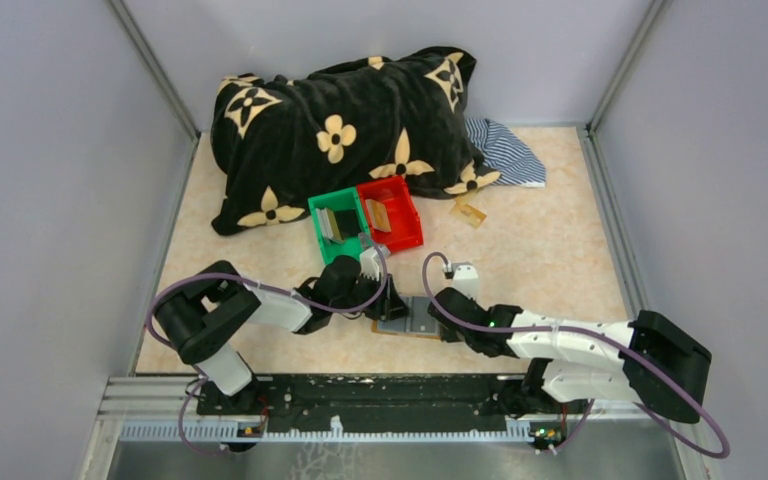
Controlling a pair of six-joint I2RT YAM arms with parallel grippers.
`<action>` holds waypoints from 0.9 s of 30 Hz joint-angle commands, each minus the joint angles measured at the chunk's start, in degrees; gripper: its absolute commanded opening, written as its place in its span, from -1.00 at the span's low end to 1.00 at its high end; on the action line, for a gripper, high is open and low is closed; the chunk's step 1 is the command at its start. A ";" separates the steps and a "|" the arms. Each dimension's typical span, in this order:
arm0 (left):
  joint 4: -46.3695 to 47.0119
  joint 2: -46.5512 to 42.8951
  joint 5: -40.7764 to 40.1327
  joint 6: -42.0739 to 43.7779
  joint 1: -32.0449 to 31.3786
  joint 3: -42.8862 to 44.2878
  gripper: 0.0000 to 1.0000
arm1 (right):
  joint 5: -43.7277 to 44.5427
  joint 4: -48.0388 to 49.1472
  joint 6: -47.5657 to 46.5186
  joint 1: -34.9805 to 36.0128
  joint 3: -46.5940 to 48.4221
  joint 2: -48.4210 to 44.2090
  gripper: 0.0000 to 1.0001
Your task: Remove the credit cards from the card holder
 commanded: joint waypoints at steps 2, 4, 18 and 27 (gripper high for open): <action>-1.45 1.08 -0.08 -0.21 -0.23 -0.95 0.00 | -0.45 3.32 -0.66 0.29 0.82 -0.50 -1.00; -1.36 1.19 0.04 -0.19 -0.24 -0.94 0.00 | -0.83 4.32 -1.62 0.32 1.91 0.61 -1.00; -1.21 1.32 -0.06 -0.08 -0.24 -1.37 0.00 | -0.97 4.24 -3.86 0.38 5.69 2.00 -1.00; -0.72 1.94 0.82 -0.12 -0.23 -0.95 0.00 | -1.84 6.69 -3.20 0.38 3.77 3.94 -1.00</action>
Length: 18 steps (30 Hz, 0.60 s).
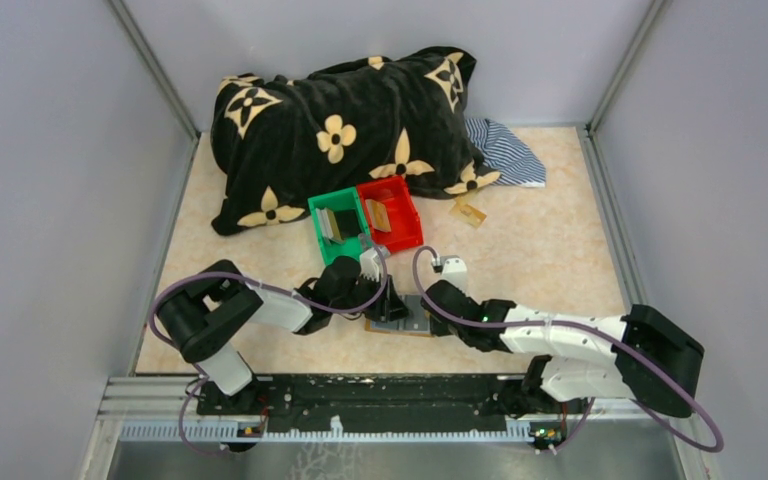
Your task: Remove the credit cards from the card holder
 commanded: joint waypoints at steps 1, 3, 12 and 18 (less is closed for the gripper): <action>-1.54 1.22 0.54 0.09 -0.32 -0.70 0.00 | -0.18 3.91 0.13 0.38 0.02 2.03 -1.00; -1.74 1.03 0.37 0.18 -0.26 -0.69 0.00 | -0.62 5.06 0.25 0.38 -0.41 2.93 -1.00; -1.69 1.15 0.24 -0.06 -0.22 -1.04 0.00 | -1.61 6.39 -0.63 0.33 -0.08 4.36 -1.00; -1.65 1.05 0.10 0.02 -0.19 -0.97 0.00 | -0.71 4.23 0.70 -0.24 -1.61 2.96 -1.00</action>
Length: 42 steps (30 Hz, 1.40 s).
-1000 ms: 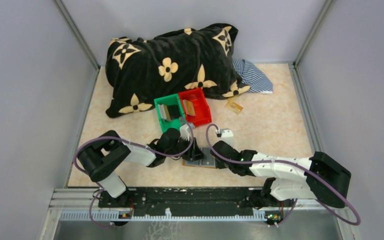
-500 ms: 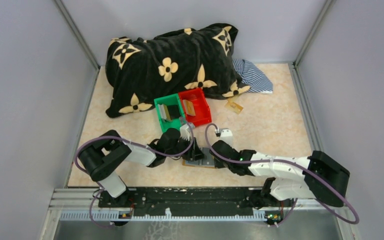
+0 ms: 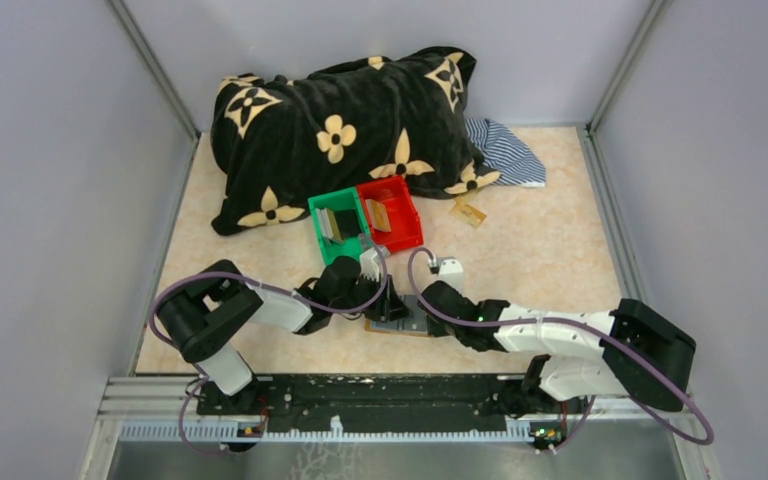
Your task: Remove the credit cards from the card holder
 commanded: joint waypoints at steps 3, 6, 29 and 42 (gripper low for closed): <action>-1.62 1.18 0.25 0.01 -0.22 -0.99 0.00 | -0.42 0.32 1.53 -1.22 -2.61 -1.89 -1.00; -1.66 1.00 0.12 0.09 -0.20 -1.13 -0.01 | -0.65 -0.40 1.59 -2.29 -3.63 -3.51 -1.00; -2.01 2.12 0.83 0.44 -0.17 -0.21 -0.01 | -5.26 4.41 -2.51 -3.31 0.77 -0.32 -1.00; 0.33 3.15 1.96 -0.15 -0.22 -0.72 -0.01 | -5.56 2.12 -3.98 -1.22 6.48 -0.24 -1.00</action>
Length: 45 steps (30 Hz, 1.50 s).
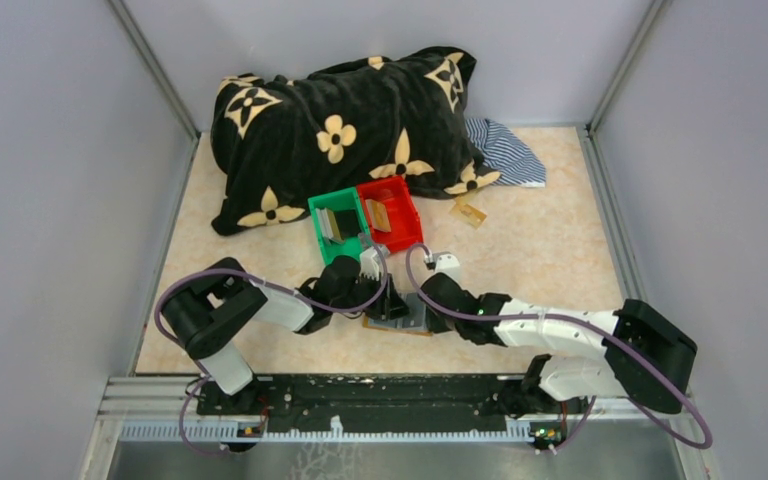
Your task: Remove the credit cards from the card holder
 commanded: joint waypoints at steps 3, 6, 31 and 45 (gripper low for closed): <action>-2.31 1.04 1.17 -0.10 -0.64 -1.20 -0.01 | -1.50 4.59 -0.19 1.41 4.92 0.23 -1.00; -2.15 0.41 1.24 -0.04 -0.59 -1.54 -0.01 | -1.61 4.96 -0.73 1.42 5.75 0.48 -1.00; -17.21 -19.60 -3.06 7.02 -0.55 -0.41 0.13 | -6.05 12.40 -5.75 1.51 12.36 9.89 -1.00; -34.61 -38.77 -14.62 8.96 -0.55 1.62 0.16 | -9.53 15.91 -7.17 1.59 15.72 15.29 -1.00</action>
